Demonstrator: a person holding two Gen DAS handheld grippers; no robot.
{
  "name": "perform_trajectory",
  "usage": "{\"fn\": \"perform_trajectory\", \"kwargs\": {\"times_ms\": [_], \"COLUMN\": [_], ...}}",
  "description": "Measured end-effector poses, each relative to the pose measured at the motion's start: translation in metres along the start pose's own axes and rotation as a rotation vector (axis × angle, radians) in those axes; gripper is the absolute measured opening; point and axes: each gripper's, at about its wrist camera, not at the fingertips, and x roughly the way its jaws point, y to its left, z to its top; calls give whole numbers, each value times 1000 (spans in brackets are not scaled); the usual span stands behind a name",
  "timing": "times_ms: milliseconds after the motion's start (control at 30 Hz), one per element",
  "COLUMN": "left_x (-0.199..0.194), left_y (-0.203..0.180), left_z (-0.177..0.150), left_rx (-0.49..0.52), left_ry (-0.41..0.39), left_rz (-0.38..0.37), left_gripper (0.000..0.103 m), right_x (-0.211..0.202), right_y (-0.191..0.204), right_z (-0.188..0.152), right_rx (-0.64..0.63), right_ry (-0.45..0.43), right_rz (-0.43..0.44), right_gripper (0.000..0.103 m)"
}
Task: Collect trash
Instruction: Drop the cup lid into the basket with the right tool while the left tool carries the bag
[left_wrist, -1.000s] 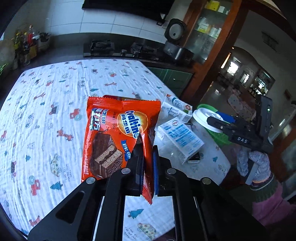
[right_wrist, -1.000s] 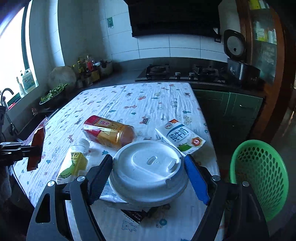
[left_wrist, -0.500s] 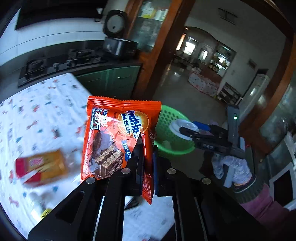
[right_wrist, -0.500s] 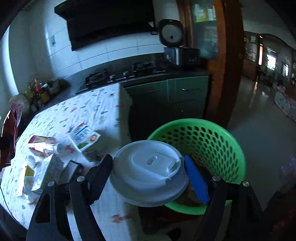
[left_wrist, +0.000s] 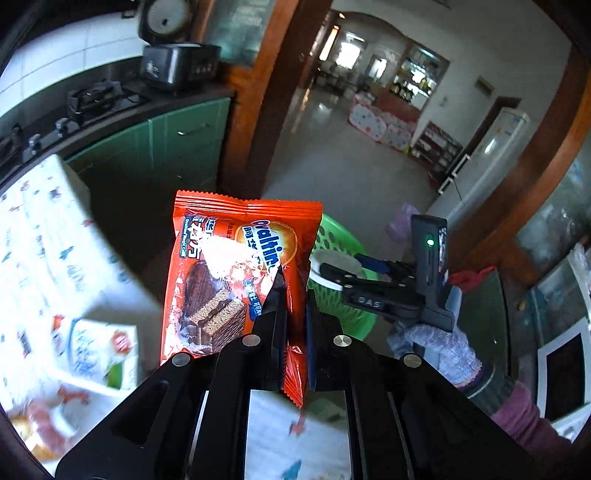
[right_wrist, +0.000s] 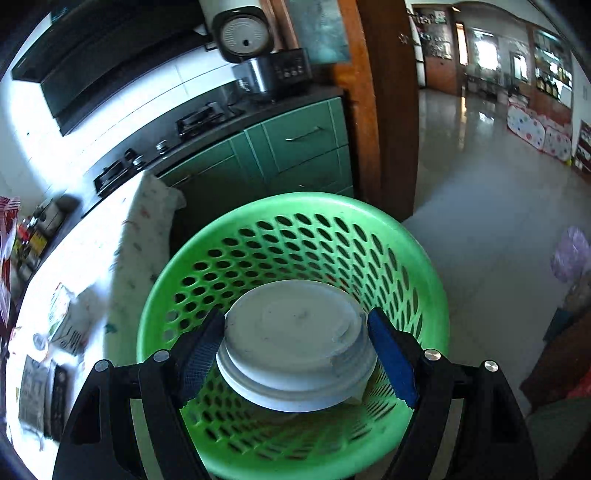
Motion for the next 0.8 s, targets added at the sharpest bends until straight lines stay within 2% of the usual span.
{"fn": "perform_trajectory", "kwargs": {"times_ms": [200, 333, 467, 700, 800], "left_x": [38, 55, 70, 102, 110], "left_y": [-5, -9, -12, -12, -13], "left_z": [12, 16, 13, 15, 16], "left_rx": [14, 29, 36, 25, 18], "left_ry": [44, 68, 97, 145, 155], "left_rz": [-13, -12, -3, 12, 21], "left_gripper": [7, 7, 7, 9, 23], "right_x": [24, 23, 6, -28, -38], "right_y": [-11, -13, -15, -18, -26], "right_z": [10, 12, 6, -4, -8], "right_rx": [19, 33, 26, -53, -40], "right_ry": [7, -13, -45, -104, -118], "right_rz": [12, 21, 19, -84, -81], "right_gripper": [78, 78, 78, 81, 81]}}
